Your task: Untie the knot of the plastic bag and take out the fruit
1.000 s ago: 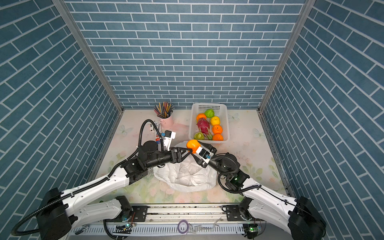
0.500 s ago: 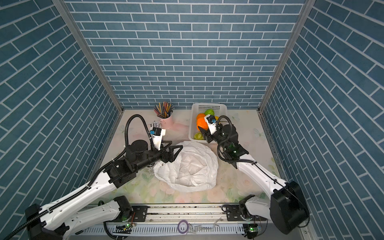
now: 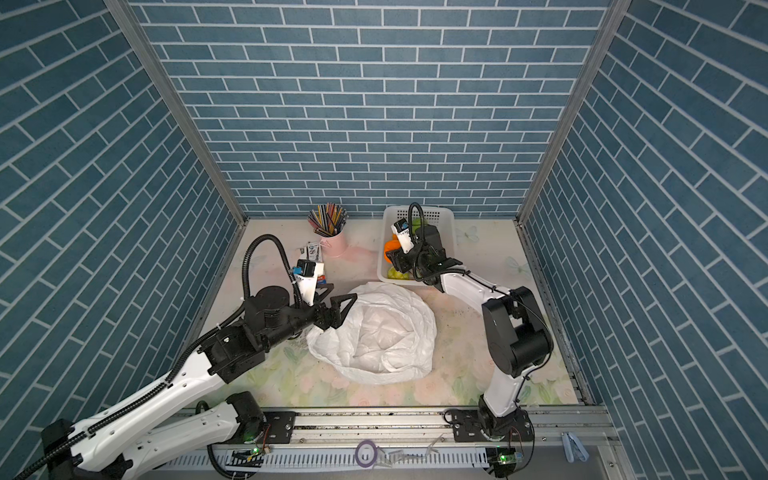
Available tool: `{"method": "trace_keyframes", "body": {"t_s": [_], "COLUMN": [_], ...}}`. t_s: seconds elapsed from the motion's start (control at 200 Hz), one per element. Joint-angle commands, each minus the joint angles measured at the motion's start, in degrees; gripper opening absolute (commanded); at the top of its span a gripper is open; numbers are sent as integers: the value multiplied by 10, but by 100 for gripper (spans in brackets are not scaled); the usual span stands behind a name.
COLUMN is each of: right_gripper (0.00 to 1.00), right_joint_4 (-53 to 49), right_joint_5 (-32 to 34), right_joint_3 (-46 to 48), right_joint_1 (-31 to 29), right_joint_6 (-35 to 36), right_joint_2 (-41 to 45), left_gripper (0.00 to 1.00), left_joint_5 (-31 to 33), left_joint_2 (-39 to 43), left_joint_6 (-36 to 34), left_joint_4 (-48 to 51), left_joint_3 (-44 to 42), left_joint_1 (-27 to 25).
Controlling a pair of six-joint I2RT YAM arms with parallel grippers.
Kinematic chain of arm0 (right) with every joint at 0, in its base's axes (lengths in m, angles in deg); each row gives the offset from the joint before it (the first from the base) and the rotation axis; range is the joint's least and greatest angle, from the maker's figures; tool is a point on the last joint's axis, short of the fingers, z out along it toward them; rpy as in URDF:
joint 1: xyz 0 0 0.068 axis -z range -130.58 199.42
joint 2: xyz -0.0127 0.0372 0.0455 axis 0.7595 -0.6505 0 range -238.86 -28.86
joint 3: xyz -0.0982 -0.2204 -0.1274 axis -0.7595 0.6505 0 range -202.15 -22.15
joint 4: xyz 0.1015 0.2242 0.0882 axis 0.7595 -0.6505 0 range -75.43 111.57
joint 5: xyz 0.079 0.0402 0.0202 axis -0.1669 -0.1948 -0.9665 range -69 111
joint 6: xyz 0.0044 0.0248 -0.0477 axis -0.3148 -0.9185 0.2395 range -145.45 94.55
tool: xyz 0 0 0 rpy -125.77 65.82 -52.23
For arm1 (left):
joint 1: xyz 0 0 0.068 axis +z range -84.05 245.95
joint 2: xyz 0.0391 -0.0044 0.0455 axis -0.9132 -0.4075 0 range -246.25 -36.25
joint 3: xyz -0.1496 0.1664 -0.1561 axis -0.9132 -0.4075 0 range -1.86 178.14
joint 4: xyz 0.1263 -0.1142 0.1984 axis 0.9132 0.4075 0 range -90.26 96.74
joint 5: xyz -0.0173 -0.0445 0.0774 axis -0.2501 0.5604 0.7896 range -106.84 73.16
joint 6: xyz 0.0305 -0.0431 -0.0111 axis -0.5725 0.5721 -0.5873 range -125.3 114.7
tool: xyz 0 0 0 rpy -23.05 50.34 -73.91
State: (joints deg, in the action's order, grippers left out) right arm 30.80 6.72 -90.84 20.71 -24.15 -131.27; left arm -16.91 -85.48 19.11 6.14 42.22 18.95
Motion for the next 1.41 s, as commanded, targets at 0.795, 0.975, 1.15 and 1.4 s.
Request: {"method": "trace_keyframes", "body": {"t_s": [0.795,0.975,1.15,1.4], "right_gripper": [87,87,88,87], "right_joint_4": [-63,-3,10,68], "right_joint_5": [46,114,207,301], "right_joint_3": [-34,93,238,388], "right_joint_1": [10,58,166,293], "right_joint_6": [-42,-121,-196,-186], "right_joint_2": [79,215,345,360], "left_gripper": [88,89,87,86], "left_joint_5": [130,201,233,237], "left_joint_2": [29,55,70,41], "left_joint_6": [-19,-71,-96,-173], "left_joint_4": [-4,-65,-175,-293], "left_joint_3": [-22,-79,-171,-267], "left_joint_1": [36,92,182,293]}}
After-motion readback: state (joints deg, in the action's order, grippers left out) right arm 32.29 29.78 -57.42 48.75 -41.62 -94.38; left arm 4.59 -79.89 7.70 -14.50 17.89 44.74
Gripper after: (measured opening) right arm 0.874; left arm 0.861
